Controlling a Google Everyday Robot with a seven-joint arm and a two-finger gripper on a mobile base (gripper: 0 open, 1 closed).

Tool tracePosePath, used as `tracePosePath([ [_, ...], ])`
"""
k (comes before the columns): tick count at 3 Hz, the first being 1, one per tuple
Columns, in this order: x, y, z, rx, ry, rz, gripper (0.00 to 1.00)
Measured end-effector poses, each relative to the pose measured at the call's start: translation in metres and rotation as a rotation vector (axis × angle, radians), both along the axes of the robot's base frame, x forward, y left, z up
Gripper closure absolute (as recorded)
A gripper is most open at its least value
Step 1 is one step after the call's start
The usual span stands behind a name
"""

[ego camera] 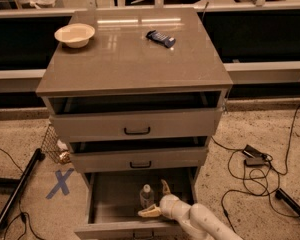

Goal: Pick blue plastic bottle from bottom drawer and place on counter

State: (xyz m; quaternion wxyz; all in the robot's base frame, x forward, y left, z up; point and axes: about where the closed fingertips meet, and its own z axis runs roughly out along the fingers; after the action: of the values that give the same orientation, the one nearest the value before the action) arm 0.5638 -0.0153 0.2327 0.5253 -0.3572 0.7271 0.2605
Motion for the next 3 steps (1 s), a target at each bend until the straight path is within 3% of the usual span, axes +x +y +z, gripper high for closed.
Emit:
tracePosePath([
  [1,-0.001,0.008,0.001,0.016,-0.008,0.0,0.18],
  [2,-0.001,0.01,-0.001,0.051,-0.012,-0.01,0.5],
  [3,0.01,0.012,-0.001,0.078,-0.035,0.036,0.73],
])
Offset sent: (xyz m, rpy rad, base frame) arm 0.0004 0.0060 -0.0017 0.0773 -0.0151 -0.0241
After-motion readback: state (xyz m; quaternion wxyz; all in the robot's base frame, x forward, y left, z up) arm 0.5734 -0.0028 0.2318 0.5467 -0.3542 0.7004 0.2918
